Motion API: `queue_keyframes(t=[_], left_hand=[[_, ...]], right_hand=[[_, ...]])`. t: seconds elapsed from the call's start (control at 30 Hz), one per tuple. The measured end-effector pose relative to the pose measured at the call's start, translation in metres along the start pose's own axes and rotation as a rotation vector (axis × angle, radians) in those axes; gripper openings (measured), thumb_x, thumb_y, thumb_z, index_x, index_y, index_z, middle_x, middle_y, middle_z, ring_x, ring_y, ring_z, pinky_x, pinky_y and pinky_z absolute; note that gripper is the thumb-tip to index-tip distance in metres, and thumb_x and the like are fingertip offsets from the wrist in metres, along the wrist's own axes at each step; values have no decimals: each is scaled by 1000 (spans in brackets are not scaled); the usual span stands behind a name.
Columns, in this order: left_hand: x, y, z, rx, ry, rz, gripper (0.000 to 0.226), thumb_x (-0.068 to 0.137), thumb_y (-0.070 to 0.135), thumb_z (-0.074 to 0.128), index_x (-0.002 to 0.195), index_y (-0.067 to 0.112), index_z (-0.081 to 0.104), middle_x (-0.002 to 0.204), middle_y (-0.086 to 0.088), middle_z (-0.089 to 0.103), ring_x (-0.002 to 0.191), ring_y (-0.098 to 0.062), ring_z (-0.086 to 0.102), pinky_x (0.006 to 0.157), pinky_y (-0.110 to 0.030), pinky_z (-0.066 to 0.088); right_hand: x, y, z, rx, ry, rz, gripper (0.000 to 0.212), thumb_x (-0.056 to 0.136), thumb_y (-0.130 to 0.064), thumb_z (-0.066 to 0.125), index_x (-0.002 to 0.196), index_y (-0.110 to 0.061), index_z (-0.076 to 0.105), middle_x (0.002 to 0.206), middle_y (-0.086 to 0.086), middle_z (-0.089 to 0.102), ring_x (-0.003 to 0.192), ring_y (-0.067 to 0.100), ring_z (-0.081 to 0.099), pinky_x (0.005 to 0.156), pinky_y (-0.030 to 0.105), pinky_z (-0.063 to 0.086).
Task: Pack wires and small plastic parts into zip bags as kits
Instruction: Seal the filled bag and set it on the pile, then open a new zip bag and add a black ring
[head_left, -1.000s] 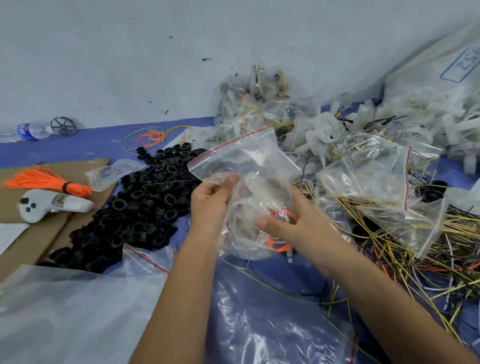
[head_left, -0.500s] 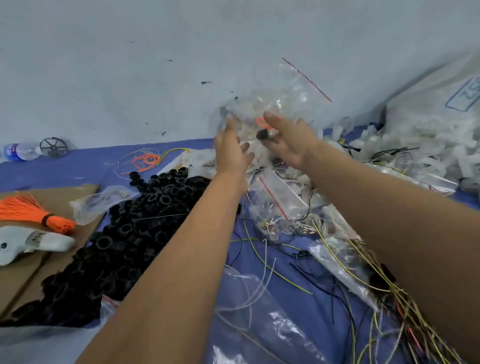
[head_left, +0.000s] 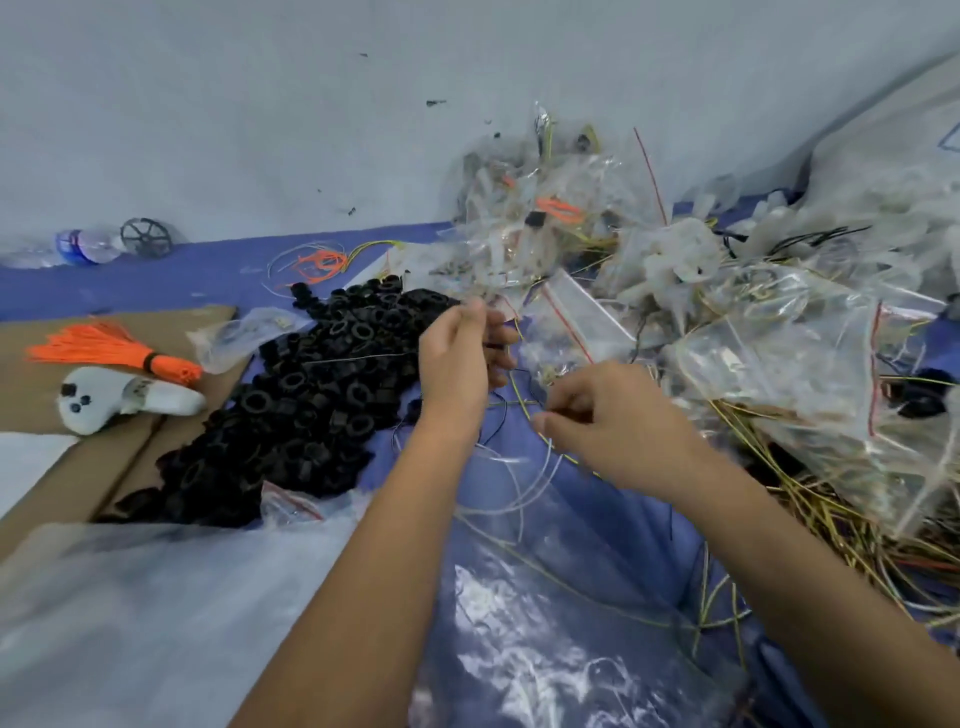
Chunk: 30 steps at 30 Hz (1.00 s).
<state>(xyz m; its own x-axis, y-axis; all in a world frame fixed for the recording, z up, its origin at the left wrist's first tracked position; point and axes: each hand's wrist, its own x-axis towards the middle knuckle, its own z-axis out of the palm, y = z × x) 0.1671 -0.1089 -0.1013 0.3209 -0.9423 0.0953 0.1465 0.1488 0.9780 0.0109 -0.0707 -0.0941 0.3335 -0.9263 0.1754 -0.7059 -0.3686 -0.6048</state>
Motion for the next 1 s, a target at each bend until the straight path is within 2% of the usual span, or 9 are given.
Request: queue_keyframes(t=[0.1, 0.17, 0.27, 0.37, 0.47, 0.63, 0.73, 0.83, 1.0], left_hand=[[-19, -5, -14, 86, 32, 35, 39, 110, 26, 43, 96, -2, 66, 76, -10, 68, 55, -18, 56, 46, -24, 43], [-28, -9, -19, 137, 53, 66, 38, 110, 25, 44, 91, 2, 67, 75, -8, 69, 55, -16, 56, 46, -21, 42], [-41, -15, -25, 268, 46, 151, 37, 110, 25, 45, 88, 6, 68, 75, -2, 69, 61, -13, 59, 55, -24, 45], [-51, -27, -36, 502, -61, 281, 39, 107, 32, 45, 89, 7, 68, 80, -2, 71, 74, -10, 64, 71, -40, 52], [-56, -31, -46, 693, -205, 364, 51, 101, 50, 39, 96, 13, 75, 90, -5, 73, 90, -21, 68, 83, -47, 52], [-50, -26, -54, 740, -305, 325, 48, 92, 59, 52, 90, 19, 77, 75, 0, 68, 67, -15, 59, 69, -33, 49], [-47, -22, -62, 631, -324, 215, 16, 89, 30, 76, 104, 29, 74, 72, -1, 68, 63, -13, 54, 68, -30, 47], [-43, -21, -68, 487, -205, 199, 33, 86, 8, 79, 112, 26, 71, 74, -12, 70, 69, -14, 62, 71, -29, 52], [-28, -23, -82, 417, 259, 266, 27, 89, 7, 73, 113, 18, 68, 71, 3, 64, 64, -9, 55, 72, -28, 46]], right_hand=[[-27, -8, 18, -344, -131, 16, 42, 84, -54, 71, 76, -13, 65, 72, 7, 66, 72, 27, 61, 65, 40, 52], [-37, -10, 28, -371, -121, 31, 44, 81, -59, 72, 80, -16, 64, 81, 3, 65, 80, 26, 61, 71, 41, 54], [-42, -3, 32, -190, -98, -29, 28, 86, -43, 76, 75, -20, 62, 76, -6, 63, 76, 19, 59, 73, 41, 53], [-43, 7, 30, -73, 0, -98, 22, 90, -33, 73, 78, -25, 56, 70, -10, 59, 68, 13, 55, 68, 40, 50], [-42, 11, 31, 20, 72, -137, 22, 93, -28, 71, 81, -24, 53, 60, -9, 56, 57, 8, 51, 56, 25, 41], [-39, 14, 24, 198, 124, -78, 20, 96, -20, 67, 85, -19, 50, 53, 3, 60, 44, 11, 46, 48, 22, 38], [-40, 17, 12, 365, 100, -23, 17, 97, -19, 66, 89, -20, 50, 53, 4, 62, 38, 10, 44, 41, 19, 36], [-47, 22, 3, 712, -38, 63, 18, 96, -23, 68, 103, -17, 52, 61, 7, 64, 42, 20, 51, 39, 26, 40], [-48, 29, -9, 883, -110, 150, 48, 80, -30, 83, 115, -14, 56, 81, 16, 72, 56, 25, 60, 47, 27, 46]])
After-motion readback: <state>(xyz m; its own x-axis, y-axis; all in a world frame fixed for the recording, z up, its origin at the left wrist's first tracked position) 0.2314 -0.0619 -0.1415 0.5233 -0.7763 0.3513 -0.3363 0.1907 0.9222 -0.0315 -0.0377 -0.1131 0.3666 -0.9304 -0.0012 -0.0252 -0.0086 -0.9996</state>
